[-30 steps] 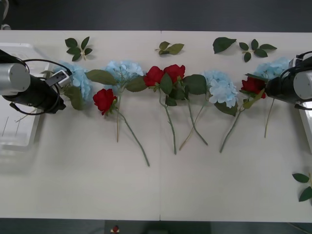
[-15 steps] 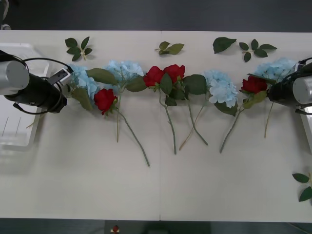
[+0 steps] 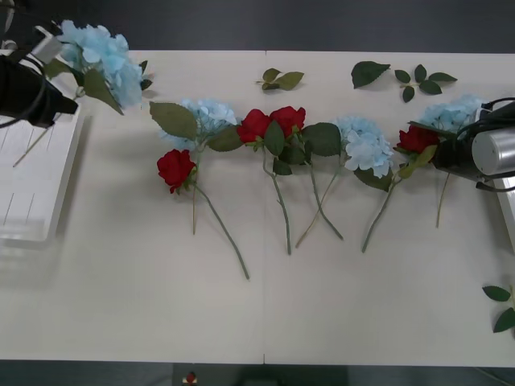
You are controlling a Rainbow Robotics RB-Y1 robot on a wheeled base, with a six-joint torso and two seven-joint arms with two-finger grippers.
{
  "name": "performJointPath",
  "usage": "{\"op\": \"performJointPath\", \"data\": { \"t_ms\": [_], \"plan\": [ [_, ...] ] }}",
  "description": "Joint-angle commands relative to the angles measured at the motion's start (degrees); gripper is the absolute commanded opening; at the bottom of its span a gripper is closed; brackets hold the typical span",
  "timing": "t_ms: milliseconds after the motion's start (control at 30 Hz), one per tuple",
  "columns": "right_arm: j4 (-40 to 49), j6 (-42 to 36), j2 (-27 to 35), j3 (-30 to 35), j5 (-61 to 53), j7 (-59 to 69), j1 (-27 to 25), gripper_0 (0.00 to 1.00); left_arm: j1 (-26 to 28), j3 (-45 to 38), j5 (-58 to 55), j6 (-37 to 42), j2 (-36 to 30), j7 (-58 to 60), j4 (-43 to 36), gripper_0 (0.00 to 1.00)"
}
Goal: Put the red flowers into the right box and the blue flowers into the left box
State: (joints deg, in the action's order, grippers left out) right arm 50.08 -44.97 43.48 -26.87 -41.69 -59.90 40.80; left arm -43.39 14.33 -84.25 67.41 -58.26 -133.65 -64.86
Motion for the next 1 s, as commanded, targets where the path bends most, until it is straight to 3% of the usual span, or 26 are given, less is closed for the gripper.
{"op": "performJointPath", "data": {
  "t_ms": [33,233,533,800,1000],
  "plan": [
    [0.37,0.41,0.11,-0.02,-0.23,-1.89,2.79,0.0,-1.96,0.17,-1.88,0.27,-8.37,0.67,0.52,0.0],
    [0.45,0.58,0.11,-0.02,-0.41,-1.97,2.79,0.0,-1.79,0.17,-1.62,-0.17,-13.02,-5.31,10.37,0.0],
    [1.51,0.67,0.46,-0.02,-1.46,-2.41,2.71,0.0,-1.17,0.26,-3.38,-6.33,-11.44,-18.05,24.69,0.0],
    [9.86,0.41,6.09,0.24,-11.04,-3.64,0.33,0.0,7.27,0.26,-5.13,-13.53,-9.51,-18.32,20.3,0.0],
    [21.63,-2.67,11.27,4.11,-17.64,-4.87,-4.33,0.0,12.37,0.26,-5.4,-16.96,-8.54,-17.7,16.17,0.0]
  ]
}}
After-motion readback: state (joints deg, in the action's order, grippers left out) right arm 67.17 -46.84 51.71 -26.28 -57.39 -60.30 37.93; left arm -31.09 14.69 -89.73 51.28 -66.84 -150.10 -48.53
